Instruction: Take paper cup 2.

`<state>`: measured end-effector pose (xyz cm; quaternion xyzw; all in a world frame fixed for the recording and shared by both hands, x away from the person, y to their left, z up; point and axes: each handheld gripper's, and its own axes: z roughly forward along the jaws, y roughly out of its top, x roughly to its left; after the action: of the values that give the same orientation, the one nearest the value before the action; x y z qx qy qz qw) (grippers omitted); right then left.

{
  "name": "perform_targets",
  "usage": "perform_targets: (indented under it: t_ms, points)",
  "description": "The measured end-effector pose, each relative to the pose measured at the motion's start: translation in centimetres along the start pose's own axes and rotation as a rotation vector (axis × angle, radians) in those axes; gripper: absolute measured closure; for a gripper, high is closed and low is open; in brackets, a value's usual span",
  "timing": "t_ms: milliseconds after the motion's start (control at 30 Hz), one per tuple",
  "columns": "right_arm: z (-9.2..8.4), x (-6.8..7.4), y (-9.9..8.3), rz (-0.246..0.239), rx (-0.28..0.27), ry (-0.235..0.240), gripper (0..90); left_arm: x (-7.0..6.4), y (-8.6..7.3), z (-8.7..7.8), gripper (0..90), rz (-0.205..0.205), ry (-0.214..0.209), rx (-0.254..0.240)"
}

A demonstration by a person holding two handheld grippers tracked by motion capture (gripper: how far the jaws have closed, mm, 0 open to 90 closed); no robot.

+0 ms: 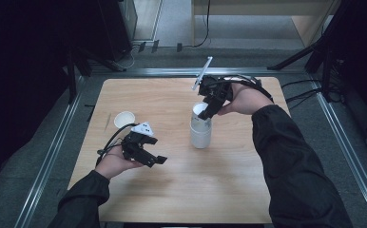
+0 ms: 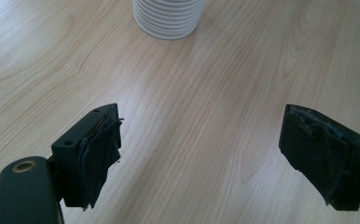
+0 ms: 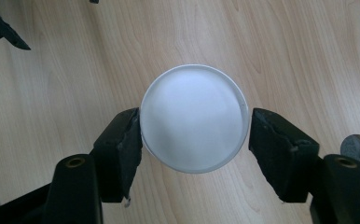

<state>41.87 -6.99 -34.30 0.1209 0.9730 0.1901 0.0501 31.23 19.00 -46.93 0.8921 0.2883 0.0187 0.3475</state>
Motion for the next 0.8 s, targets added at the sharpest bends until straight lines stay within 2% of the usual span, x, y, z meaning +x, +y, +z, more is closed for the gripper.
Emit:
perform_targets:
  t_ms: [167, 400, 433, 500, 567, 600, 633, 667, 700, 767, 800]
  points:
    - [0.0, 0.2, -0.1, -0.018, -0.002, -0.002, 37.5, 0.0, 0.0, 0.0, 12.9, 0.001, 0.002, 0.0]
    - [-1.0, 0.0, -0.2, 0.015, -0.032, 0.002, 37.5, 0.0, 0.0, 0.0, 12.9, 0.001, 0.002, 0.0]
    - [-1.2, 0.1, -0.2, 0.006, -0.038, -0.01, 37.5, 0.0, 0.0, 0.0, 12.9, 0.0, 0.001, -0.001]
    - [-1.4, 0.1, -0.2, 0.009, -0.047, 0.014, 37.7, 0.0, 0.0, 0.0, 12.9, 0.0, 0.001, 0.0]
    - [-1.4, 0.2, -0.2, -0.001, -0.03, -0.007, 37.7, 0.0, 0.0, 0.0, 12.9, 0.002, 0.001, 0.0]
    - [-1.4, 0.1, -0.3, 0.0, -0.031, 0.009, 37.8, -0.1, 0.0, 0.0, 12.9, 0.003, 0.001, 0.0]
    - [-1.5, 0.3, -0.3, -0.019, -0.032, -0.01, 37.8, 0.0, 0.0, 0.0, 12.9, 0.003, 0.001, -0.001]
    - [-1.6, 0.2, -0.3, -0.017, -0.039, -0.019, 37.8, 0.0, 0.0, 0.0, 12.9, 0.003, 0.001, -0.001]
    - [-1.7, 0.2, -0.3, 0.0, -0.046, 0.0, 37.8, 0.0, 0.0, 0.0, 12.9, 0.002, 0.001, -0.001]
    - [-1.7, 0.2, -0.3, -0.011, -0.042, -0.016, 37.8, 0.0, 0.0, 0.0, 12.9, 0.001, 0.002, -0.002]
    - [-1.8, 0.1, -0.3, 0.004, -0.041, -0.001, 37.8, 0.0, 0.0, 0.0, 12.9, 0.002, 0.002, -0.005]
